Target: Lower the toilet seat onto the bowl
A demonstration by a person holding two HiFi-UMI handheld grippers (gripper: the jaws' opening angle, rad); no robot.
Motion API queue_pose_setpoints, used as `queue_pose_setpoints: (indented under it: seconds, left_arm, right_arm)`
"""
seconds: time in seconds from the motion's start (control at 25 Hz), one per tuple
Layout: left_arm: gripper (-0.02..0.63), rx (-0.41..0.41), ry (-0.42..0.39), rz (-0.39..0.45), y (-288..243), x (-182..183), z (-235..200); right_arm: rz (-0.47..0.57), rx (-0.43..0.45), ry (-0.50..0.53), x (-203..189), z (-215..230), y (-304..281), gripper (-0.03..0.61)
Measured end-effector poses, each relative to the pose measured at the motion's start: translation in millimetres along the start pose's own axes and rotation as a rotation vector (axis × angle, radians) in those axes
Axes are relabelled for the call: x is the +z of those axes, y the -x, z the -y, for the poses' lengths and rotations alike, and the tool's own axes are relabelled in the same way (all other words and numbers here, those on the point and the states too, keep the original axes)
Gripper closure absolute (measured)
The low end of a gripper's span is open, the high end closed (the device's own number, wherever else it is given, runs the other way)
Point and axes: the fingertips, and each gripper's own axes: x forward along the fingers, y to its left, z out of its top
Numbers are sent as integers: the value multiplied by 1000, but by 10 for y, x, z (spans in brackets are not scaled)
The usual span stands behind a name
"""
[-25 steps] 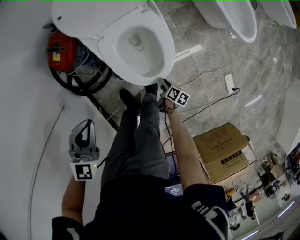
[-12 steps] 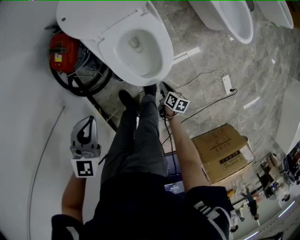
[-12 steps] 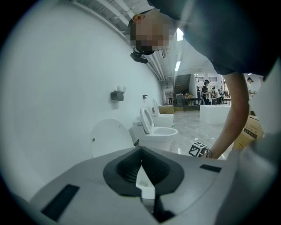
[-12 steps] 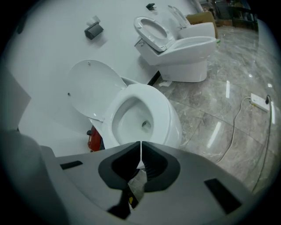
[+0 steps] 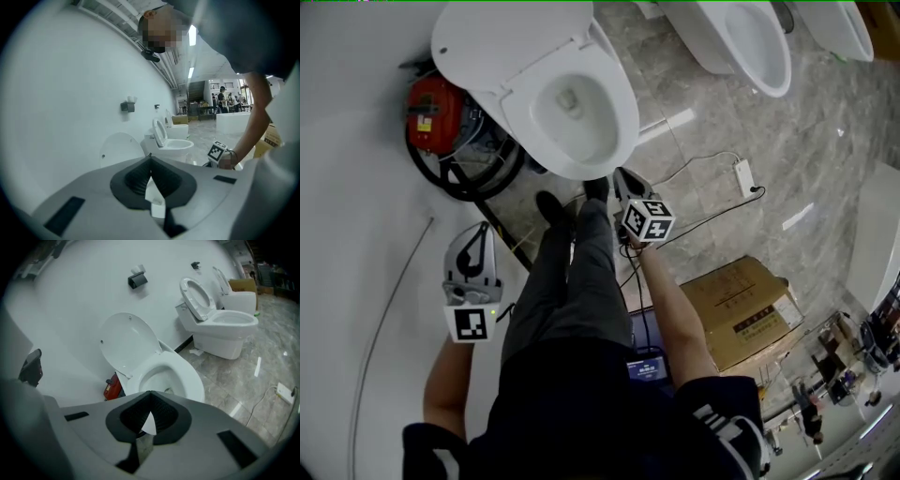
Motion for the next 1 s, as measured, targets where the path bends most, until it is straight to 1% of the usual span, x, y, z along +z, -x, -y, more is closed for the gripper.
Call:
queue_pose_setpoints:
  seconds: [0.12,0.28,0.4,0.52,0.72,0.88,1.0]
  left_arm:
    - [589,13,1,17,19,110,-37]
    - [589,31,4,33,52,243,-57]
    - [589,50,16,47,96,353,-85]
    - [589,71,22,86,155,520,-118]
    - [589,100,17,123,257,817,-165]
    - [589,125,4,175,351,1062,-229]
    - [589,149,0,197,407,1217,-265]
  right_arm:
    - [35,3,86,229,-184,161,558]
    - [74,13,170,494,-423,389,558]
    - [106,29,258,730,-686,585,558]
    - [155,50,340,1019,-986,813,558]
    - [246,78,417,1526,-1409,1200,558]
    - [317,98,484,1846,-1739,1486,558]
    - [351,116,523,2055,-1951,1669,558]
